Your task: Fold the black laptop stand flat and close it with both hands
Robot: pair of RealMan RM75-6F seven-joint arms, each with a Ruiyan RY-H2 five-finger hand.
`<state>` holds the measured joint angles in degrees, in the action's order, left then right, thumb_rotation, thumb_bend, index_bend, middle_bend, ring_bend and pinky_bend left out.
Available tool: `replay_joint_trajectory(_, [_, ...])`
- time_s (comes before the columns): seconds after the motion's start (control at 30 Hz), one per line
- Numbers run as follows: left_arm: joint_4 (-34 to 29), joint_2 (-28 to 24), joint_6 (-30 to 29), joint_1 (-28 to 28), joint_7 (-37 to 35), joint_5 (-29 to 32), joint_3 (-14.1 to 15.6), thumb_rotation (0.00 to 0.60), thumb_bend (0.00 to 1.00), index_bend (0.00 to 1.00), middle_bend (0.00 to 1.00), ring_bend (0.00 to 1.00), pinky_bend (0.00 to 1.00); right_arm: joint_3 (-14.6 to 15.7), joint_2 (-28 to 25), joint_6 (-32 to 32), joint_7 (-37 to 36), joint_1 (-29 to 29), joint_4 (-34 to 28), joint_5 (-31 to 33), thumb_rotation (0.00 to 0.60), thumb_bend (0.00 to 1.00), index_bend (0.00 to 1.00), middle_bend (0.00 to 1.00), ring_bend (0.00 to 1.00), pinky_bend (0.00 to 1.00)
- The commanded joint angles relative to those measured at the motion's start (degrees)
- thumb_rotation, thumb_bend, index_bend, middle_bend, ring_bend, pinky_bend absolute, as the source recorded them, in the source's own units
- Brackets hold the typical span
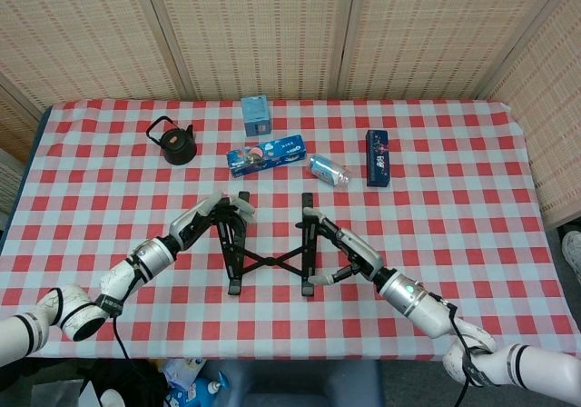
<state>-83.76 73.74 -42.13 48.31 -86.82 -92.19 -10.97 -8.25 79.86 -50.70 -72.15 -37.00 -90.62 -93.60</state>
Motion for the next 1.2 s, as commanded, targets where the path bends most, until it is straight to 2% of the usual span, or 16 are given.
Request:
replay_joint_trajectory(0.03, [-3.4,-3.6,-5.2,-1.6,-1.7,-4.4,3.7,0.0,0.21,0.35,0.41,0.44,0.43,2.5,-2.0,-2.6,-0.9,0.2,-1.9,-2.7,0.6,0.0,0.0,0.14,0.03,0.02])
replay_joint_trajectory(0.23, [-7.3,-7.1,-11.2,-3.4,-0.4,-8.6,8.6,0.0,0.21,0.35,0.41,0.44,0.43,6.2,-4.3,-6.5,-0.3,1.0,-4.7,-5.6,0.6,0.0,0.0,0.14,0.03,0.02])
replay_joint_trajectory(0.43, [-9.2,-7.9,-13.3,-3.4,1.9,-10.8,12.3,0.0,0.21,0.35,0.41,0.44,0.43,8.6,-5.1,-7.7,1.2,0.5,-6.0,-6.7,0.6,0.0,0.0,0.14,0.03,0.02])
replay_joint_trajectory(0.87, [-7.8,-3.8,-12.5,-1.5,5.2,-6.9,13.6,0.0,0.21,0.35,0.41,0.44,0.43,9.1,-1.2,-5.7,0.3,-2.4,-2.5,-2.8,0.6,0.0,0.0,0.14,0.04,0.02])
replay_joint_trajectory(1.2, [-8.0,-4.1,-12.7,-0.7,5.2,-5.7,14.6,0.0,0.21,0.35,0.41,0.44,0.43,12.2,4.3,-3.5,-2.5,-3.6,2.3,-2.6,0.6,0.0,0.0,0.15,0.05,0.02])
